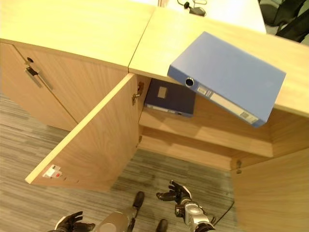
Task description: Put the empty folder in the office cabinet
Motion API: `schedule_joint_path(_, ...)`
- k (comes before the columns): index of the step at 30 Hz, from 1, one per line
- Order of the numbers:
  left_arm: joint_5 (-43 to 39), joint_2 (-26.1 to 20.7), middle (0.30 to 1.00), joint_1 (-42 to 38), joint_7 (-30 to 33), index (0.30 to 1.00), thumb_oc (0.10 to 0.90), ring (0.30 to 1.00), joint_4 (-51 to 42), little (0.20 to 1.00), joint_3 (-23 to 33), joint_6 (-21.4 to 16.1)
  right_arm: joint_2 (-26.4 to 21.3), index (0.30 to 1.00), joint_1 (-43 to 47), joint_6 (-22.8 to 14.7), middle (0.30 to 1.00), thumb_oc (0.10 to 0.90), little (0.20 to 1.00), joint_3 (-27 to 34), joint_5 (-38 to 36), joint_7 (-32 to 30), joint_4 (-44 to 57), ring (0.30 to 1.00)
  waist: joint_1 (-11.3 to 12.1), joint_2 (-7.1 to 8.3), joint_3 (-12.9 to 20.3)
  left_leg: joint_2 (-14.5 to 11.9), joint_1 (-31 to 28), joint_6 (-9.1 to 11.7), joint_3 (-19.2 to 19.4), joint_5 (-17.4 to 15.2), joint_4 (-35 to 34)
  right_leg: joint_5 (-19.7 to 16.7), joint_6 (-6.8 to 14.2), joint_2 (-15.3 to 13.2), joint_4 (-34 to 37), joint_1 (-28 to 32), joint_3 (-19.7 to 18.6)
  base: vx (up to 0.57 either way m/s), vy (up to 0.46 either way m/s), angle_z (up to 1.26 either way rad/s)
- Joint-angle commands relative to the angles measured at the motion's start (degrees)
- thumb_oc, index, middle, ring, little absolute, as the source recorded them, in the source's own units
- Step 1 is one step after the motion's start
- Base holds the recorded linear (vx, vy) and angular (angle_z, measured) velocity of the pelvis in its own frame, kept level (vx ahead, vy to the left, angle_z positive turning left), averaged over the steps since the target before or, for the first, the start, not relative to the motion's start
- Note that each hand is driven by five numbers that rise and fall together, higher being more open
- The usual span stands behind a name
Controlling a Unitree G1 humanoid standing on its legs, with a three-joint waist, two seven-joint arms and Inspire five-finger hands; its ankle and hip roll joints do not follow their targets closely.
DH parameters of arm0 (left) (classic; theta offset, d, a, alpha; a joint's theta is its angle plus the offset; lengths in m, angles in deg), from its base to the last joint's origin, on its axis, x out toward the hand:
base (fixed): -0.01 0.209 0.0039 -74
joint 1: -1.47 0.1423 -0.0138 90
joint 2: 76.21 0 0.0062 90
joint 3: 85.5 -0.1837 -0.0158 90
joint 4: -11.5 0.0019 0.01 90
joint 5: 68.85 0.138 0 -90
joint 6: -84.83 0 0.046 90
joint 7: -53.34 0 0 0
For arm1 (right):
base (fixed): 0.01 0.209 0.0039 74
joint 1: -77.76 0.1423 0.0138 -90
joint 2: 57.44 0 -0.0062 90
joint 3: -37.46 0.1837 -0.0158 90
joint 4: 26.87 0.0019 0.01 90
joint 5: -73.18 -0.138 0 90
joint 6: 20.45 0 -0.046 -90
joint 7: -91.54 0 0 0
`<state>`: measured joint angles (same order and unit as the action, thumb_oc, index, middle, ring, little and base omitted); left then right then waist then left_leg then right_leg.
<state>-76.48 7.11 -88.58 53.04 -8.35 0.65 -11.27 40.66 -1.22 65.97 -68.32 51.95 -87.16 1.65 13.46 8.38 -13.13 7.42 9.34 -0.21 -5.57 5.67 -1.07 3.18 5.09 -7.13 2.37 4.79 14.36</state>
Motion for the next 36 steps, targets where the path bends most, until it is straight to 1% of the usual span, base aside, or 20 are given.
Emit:
schedule_joint_path(1, 1.76, -1.42, 0.900, 2.07, 0.92, 0.900, 0.800, 0.900, 0.80, 0.900, -0.22, 0.35, -2.52, 0.900, -0.62, -1.19, 0.900, 0.800, 0.900, -2.91, 1.29, 0.28, 3.17, 0.900, 1.77, -1.10, 2.81, -5.02, -0.04, 0.52, -2.44, -2.50, -0.85, 2.93, 2.94, 4.12, -6.03, -0.25, 1.27, 0.13, 0.174, -0.57)
schedule_joint_path(3, 1.27, -2.78, 0.900, 2.23, 1.00, 0.900, 0.800, 0.900, 0.74, 0.900, 0.93, 0.79, -1.54, 0.900, 0.25, -0.55, 0.900, 0.800, 0.900, -2.76, 1.91, 0.70, 2.86, 0.900, 1.44, -1.81, 1.87, -5.81, -2.55, -0.69, -1.50, -4.36, -0.21, -0.19, 7.21, 2.71, -17.56, -4.51, 3.51, 0.15, 0.234, -0.57)
schedule_joint_path(4, 1.28, -2.78, 0.900, 2.21, 1.00, 0.900, 0.800, 0.900, 0.74, 0.900, 0.93, 0.79, -1.54, 0.900, 0.27, -0.55, 0.900, 0.800, 0.900, -2.76, 1.91, 0.70, 2.85, 0.900, 1.45, -1.78, 1.84, -5.76, -2.53, -0.73, -1.48, -4.38, -0.16, -0.11, 7.26, 2.62, -17.75, -4.60, 3.48, 0.11, 0.225, -0.27)
schedule_joint_path(6, 1.24, -2.98, 0.900, 2.43, 1.12, 0.900, 0.800, 0.900, 0.74, 0.900, 1.12, 0.91, -1.27, 0.900, 0.73, -0.33, 0.900, 0.800, 0.900, -2.45, 2.10, 0.93, 2.87, 0.900, 0.87, -3.41, 1.16, -6.38, -4.25, -1.84, -1.28, -5.35, -0.23, -3.07, 9.53, 1.60, -25.46, -6.89, 6.01, 0.09, 0.192, -0.11)
schedule_joint_path(7, 1.33, -3.26, 0.900, 2.60, 1.16, 0.900, 0.800, 0.900, 0.27, 0.900, 0.90, 0.70, -1.11, 0.900, 0.67, -0.28, 0.900, 0.800, 0.900, -2.00, 2.33, 1.32, 3.43, 0.900, 0.48, -5.07, 0.73, -6.97, -6.45, -2.57, -1.41, -6.01, -1.16, -5.94, 9.91, 1.10, -30.69, -8.99, 7.83, 0.09, 0.146, -0.01)
schedule_joint_path(9, 1.94, -3.78, 0.900, 3.10, 1.01, 0.900, 0.800, 0.900, 0.05, 0.900, 1.03, 0.55, -0.95, 0.900, 0.08, -0.09, 0.900, 0.800, 0.900, -1.65, 2.87, 1.47, 3.25, 0.900, 1.18, -5.31, 0.60, -6.74, -8.50, -2.88, -0.84, -6.73, -2.50, -7.89, 9.91, -2.68, -29.21, -8.07, 12.30, 0.11, 0.109, 0.01)
schedule_joint_path(10, 1.94, -3.79, 0.900, 3.12, 1.01, 0.900, 0.800, 0.900, 0.04, 0.900, 1.03, 0.55, -0.93, 0.900, 0.07, -0.08, 0.900, 0.800, 0.900, -1.65, 2.87, 1.47, 3.25, 0.900, 1.09, -5.31, 0.49, -6.71, -8.64, -2.87, -0.94, -6.70, -2.55, -7.84, 9.91, -2.72, -29.22, -7.91, 12.40, 0.12, 0.033, -0.07)
schedule_joint_path(11, 1.91, -4.30, 0.900, 3.62, 0.82, 0.900, 0.800, 0.900, -0.04, 0.900, 1.81, 0.70, -0.94, 0.900, -0.22, 0.16, 0.900, 0.800, 0.900, -1.80, 3.39, 1.44, 2.99, 0.900, 2.43, -5.29, 0.63, -6.68, -9.34, -2.83, -0.53, -7.73, -3.09, -7.00, 9.15, -6.79, -23.95, -5.81, 16.16, 0.15, -0.019, -0.06)
schedule_joint_path(12, 1.70, -4.51, 0.900, 3.78, 0.77, 0.900, 0.800, 0.900, 0.01, 0.900, 2.33, 0.72, -1.06, 0.900, -0.23, 0.18, 0.900, 0.800, 0.900, -1.87, 3.39, 1.34, 2.93, 0.900, 3.34, -5.27, 0.75, -6.86, -9.92, -2.50, -0.57, -8.84, -3.40, -5.78, 8.85, -7.64, -21.24, -4.75, 16.54, 0.17, -0.038, -0.10)
schedule_joint_path(14, 0.89, -4.75, 0.900, 3.69, 0.74, 0.900, 0.800, 0.900, 0.12, 0.900, 2.78, 0.44, -1.43, 0.900, 0.19, -0.03, 0.900, 0.800, 0.900, -1.28, 2.70, 1.13, 2.38, 0.900, 4.59, -5.43, 1.04, -6.97, -9.03, -2.29, -0.48, -8.75, -2.74, -7.74, 7.68, -8.79, -14.83, -5.26, 16.00, 0.06, -0.051, -0.26)
schedule_joint_path(18, 0.39, -4.08, 0.900, 2.88, 1.20, 0.900, 0.800, 0.900, 0.37, 0.900, 2.46, -0.82, -3.01, 0.900, 0.51, -0.54, 0.900, 0.800, 0.900, 0.56, 1.14, 0.83, 2.85, 0.900, 2.63, -6.29, 1.35, -7.62, -7.74, -1.10, -3.75, -10.83, 1.08, -15.21, 8.76, -12.88, -6.09, -7.48, 4.27, 0.13, -0.142, 0.00)
schedule_joint_path(20, 0.56, -4.01, 0.900, 2.65, 1.29, 0.900, 0.800, 0.900, 0.38, 0.900, 2.26, -0.90, -3.43, 0.900, 0.37, -0.53, 0.900, 0.800, 0.900, 0.74, 1.26, 0.89, 3.57, 0.900, 2.02, -6.25, 1.50, -7.76, -6.96, -0.72, -4.36, -10.78, 1.35, -16.74, 9.18, -13.50, -6.34, -6.68, 2.48, 0.11, -0.278, 0.75)
schedule_joint_path(23, -0.09, -4.27, 0.900, 2.15, 1.68, 0.900, 0.800, 0.900, 0.32, 0.900, 2.01, -1.03, -3.85, 0.900, 0.00, -0.77, 0.900, 0.800, 0.900, 0.75, 0.96, 1.14, 4.47, 0.900, 1.94, -6.15, 3.14, -8.79, -4.59, 0.83, -6.53, -9.93, 0.84, -14.84, 9.15, -12.47, -7.87, -4.33, -1.00, 0.17, -0.386, 0.38)
schedule_joint_path(24, -1.58, -3.87, 0.900, 1.67, 2.07, 0.900, 0.800, 0.900, 0.31, 0.900, 1.70, -1.33, -4.35, 0.900, -0.02, -1.10, 0.900, 0.800, 0.900, 0.69, 0.48, 1.12, 4.39, 0.900, 1.42, -6.56, 3.39, -10.08, -4.24, 2.27, -9.54, -9.24, 0.29, -13.57, 9.25, -11.52, -8.82, -5.00, -4.88, 0.15, -0.316, 0.20)
schedule_joint_path(26, -1.94, -3.82, 0.900, 1.48, 2.22, 0.900, 0.800, 0.900, 0.46, 0.900, 1.79, -1.25, -4.41, 0.900, 0.16, -1.06, 0.900, 0.800, 0.900, 0.60, 0.42, 1.08, 4.28, 0.900, 1.26, -6.64, 3.39, -10.81, -4.45, 2.90, -10.28, -8.94, -0.26, -12.00, 9.07, -11.08, -8.51, -5.10, -5.51, 0.17, -0.356, 0.21)
schedule_joint_path(29, -3.65, -3.48, 0.900, 1.19, 2.69, 0.900, 0.800, 0.900, 1.40, 0.900, 2.41, -1.34, -4.35, 0.900, 1.24, -1.08, 0.900, 0.800, 0.900, -0.34, 0.64, 1.12, 4.67, 0.900, 1.39, -6.65, 2.97, -14.78, -5.58, 5.57, -10.30, -7.78, -2.61, -7.52, 8.93, -10.12, -5.32, -3.99, -0.87, 0.20, -0.467, 0.31)
schedule_joint_path(31, -4.61, -2.35, 0.900, 1.70, 2.78, 0.900, 0.800, 0.900, 2.15, 0.900, 2.77, -1.72, -4.86, 0.900, 1.57, -1.29, 0.900, 0.800, 0.900, -1.74, 0.76, 1.55, 4.80, 0.900, 0.92, -7.48, 3.42, -19.15, -6.25, 7.76, -10.51, -5.73, -3.87, -4.09, 7.18, -7.03, -0.48, -2.70, 0.92, 0.23, -0.509, 0.04)
schedule_joint_path(32, -4.61, -2.33, 0.900, 1.71, 2.78, 0.900, 0.800, 0.900, 2.14, 0.900, 2.78, -1.72, -4.88, 0.900, 1.57, -1.29, 0.900, 0.800, 0.900, -1.76, 0.75, 1.55, 4.80, 0.900, 0.88, -7.60, 3.39, -19.28, -6.32, 7.81, -10.56, -5.76, -3.89, -4.12, 7.13, -6.90, -0.38, -2.56, 0.99, 0.25, -0.614, 0.03)
schedule_joint_path(34, -7.32, 0.78, 0.900, 2.54, 3.18, 0.900, 0.800, 0.900, 1.82, 0.900, 3.48, -2.49, -6.54, 0.900, 2.08, -2.10, 0.900, 0.800, 0.900, -3.00, -0.04, 1.80, 5.49, 0.900, 0.26, -10.00, 3.31, -23.38, -5.46, 11.24, -10.89, 0.00, -3.93, -1.65, 5.48, -2.48, 2.63, -1.85, 2.13, 0.17, -0.589, -0.11)
schedule_joint_path(36, -7.84, 2.16, 0.900, 2.20, 3.27, 0.900, 0.800, 0.900, 1.37, 0.900, 3.53, -2.65, -7.74, 0.900, 1.77, -2.36, 0.900, 0.800, 0.900, -3.13, 0.17, 1.82, 5.75, 0.900, -0.11, -11.36, 3.11, -24.68, -4.85, 12.61, -9.60, 5.02, -3.93, -0.41, 4.91, -1.04, 2.63, -1.92, 3.71, 0.07, -0.349, -0.28)
